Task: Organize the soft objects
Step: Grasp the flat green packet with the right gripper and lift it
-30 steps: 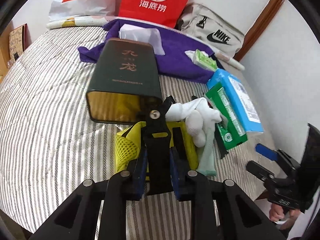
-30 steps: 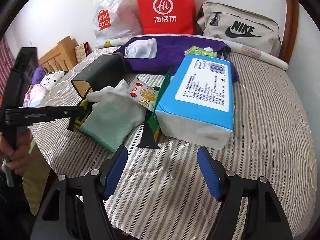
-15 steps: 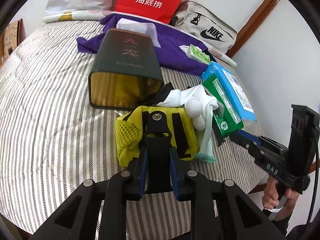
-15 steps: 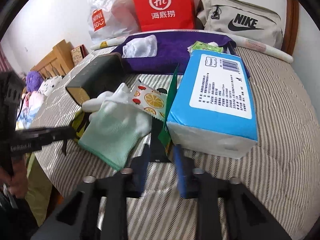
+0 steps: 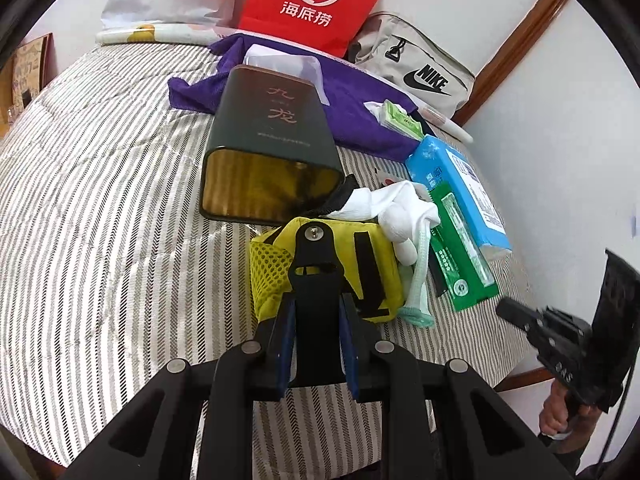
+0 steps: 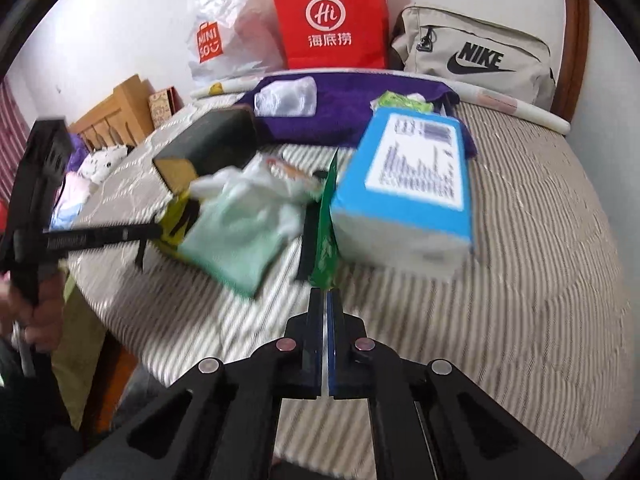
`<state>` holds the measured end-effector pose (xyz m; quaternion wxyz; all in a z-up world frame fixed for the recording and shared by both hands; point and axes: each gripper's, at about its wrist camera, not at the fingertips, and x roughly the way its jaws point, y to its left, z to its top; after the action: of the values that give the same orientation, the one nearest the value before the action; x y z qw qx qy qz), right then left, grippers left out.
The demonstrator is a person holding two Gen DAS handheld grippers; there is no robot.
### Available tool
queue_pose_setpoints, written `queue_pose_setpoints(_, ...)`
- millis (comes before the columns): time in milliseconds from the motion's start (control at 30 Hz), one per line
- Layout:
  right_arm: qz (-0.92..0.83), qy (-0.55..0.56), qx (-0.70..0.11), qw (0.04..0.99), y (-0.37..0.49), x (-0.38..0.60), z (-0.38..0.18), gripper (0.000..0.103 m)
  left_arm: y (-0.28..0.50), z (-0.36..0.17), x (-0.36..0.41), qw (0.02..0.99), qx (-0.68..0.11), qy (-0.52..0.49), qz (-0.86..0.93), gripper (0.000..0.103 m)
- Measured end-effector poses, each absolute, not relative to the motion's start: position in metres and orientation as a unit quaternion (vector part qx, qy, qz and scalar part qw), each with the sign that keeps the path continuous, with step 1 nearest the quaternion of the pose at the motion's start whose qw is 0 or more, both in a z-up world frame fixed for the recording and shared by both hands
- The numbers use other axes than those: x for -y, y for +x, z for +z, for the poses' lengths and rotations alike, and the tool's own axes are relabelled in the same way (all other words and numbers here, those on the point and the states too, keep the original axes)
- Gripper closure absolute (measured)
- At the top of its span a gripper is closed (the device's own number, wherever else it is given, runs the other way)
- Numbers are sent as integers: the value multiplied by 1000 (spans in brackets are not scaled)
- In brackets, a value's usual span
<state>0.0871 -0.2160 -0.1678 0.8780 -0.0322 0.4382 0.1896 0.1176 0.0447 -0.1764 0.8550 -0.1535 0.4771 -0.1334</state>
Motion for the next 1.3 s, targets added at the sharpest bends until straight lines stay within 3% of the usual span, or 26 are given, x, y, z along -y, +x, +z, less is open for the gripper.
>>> queue_pose_setpoints(200,178,-36,-441,879,70,233,-173,97,111,-173,-47,857,-475,-153,-129,83)
queue_pose_setpoints(233,180,-34,-436,881,71,233,-172,86,111,-173,-47,856,-476,-155,-130,83)
queue_pose_setpoints(267,193,-29,-429,882,76,230,-171,68,111,-172,-47,856,-476,-156,-130,83)
queue_pose_setpoints(333,204,-25,-416,886,83,224,-170,53,110,-172,-47,856,-476,-154,-129,83)
queue_pose_setpoints(533,206,-16,-395,895,119,202,-177,55,112,-173,-49,856,-478,-156,-120,83)
queue_pose_setpoints(600,196,-14,-410,891,130,199,-184,71,112,-174,-50,856,-478,-157,-118,83)
queue_pose_setpoints(633,196,-11,-415,888,133,198,-187,94,113,-174,-50,856,-478,-157,-118,83)
queue_pose_setpoints(667,198,-8,-419,886,136,198,-190,99,113,-175,-51,856,-477,-158,-118,83)
queue_pose_setpoints(1300,180,-7,-425,887,59,241,-186,100,97,-174,-63,862,-469,-160,-106,83)
